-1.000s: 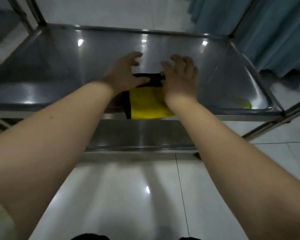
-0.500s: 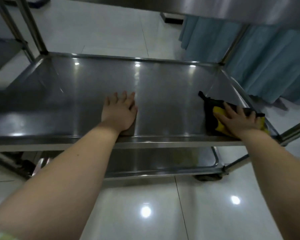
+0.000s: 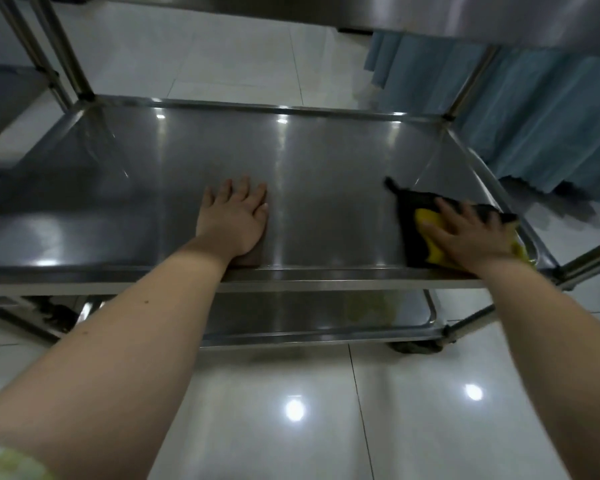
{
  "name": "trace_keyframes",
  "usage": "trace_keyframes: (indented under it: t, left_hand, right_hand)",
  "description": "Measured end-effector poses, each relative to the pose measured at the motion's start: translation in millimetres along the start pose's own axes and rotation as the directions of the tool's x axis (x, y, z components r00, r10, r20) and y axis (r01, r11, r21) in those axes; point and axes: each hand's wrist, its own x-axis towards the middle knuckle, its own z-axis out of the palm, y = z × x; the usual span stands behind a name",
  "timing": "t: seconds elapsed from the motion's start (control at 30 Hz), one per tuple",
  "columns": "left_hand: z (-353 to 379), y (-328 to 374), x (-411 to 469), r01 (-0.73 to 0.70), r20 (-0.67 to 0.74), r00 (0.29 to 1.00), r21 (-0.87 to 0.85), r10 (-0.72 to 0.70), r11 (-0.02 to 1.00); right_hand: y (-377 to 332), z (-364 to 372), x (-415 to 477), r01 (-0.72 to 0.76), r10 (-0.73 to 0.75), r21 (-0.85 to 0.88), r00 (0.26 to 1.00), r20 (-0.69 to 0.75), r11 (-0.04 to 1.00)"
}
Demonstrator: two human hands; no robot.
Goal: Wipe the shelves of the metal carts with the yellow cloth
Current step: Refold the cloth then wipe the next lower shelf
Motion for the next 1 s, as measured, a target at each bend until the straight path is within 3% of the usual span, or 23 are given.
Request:
trace_keyframes:
  t: [0.07,0.13,0.23,0.3,0.37,0.53,0.7,0.8,0.87,1.0]
  left_hand:
    - [0.6,3.3,-0.6,-0.001,0.009,1.000,0.005,0.001,1.000]
    - [0.3,7.0,0.1,0.008,0.028,1.000,0.009,-0.008,1.000]
    - [-2.3,6.6,1.2,0.027,0.050,0.998,0.009,-0.027,1.000]
    - [-7.7,9.4,0.8,0.038,0.042,0.998,-0.024,-0.037,0.999]
    - [-13.8,23.1,-0.2,0.053,0.004,0.999,-0.084,-0.053,0.995]
    - [-4.4,82.6,-2.3,0.046,0.037,0.998,-0.081,-0.043,0.996]
    - [5.6,87.5,8.1,0.054,0.063,0.997,-0.037,-0.052,0.998]
    - [9.6,94.1,11.4,0.053,0.044,0.998,0.008,-0.053,0.999]
    - [11.2,96.4,12.3,0.063,0.039,0.997,0.016,-0.063,0.998]
    - [12.8,94.6,12.4,0.065,0.019,0.998,0.038,-0.065,0.997]
  right_hand:
    - [19.8,-6.3,0.5,-0.148,0.148,0.070,0.989,0.007,0.987]
    - [-5.8,-7.1,0.2,-0.181,0.182,0.124,0.983,0.000,0.976]
    - [-93.5,11.8,-15.9,0.077,-0.075,0.048,0.996,-0.044,0.996]
    - [-143.2,21.8,-46.2,0.276,-0.276,-0.014,0.961,-0.022,0.961]
    - [-159.5,19.4,-61.4,0.357,-0.357,-0.019,0.934,0.022,0.934]
    - [-96.3,10.0,-40.2,0.292,-0.292,0.027,0.956,0.032,0.956]
    - [32.4,-5.5,7.2,0.038,-0.040,0.036,0.998,0.038,0.999]
    - [54.4,-6.7,17.3,-0.056,0.056,0.022,0.998,0.010,0.998]
    - [24.5,-2.2,16.8,-0.027,0.028,0.026,0.999,-0.025,0.999]
    - [-75.4,11.2,18.9,0.255,-0.254,-0.003,0.962,-0.101,0.967]
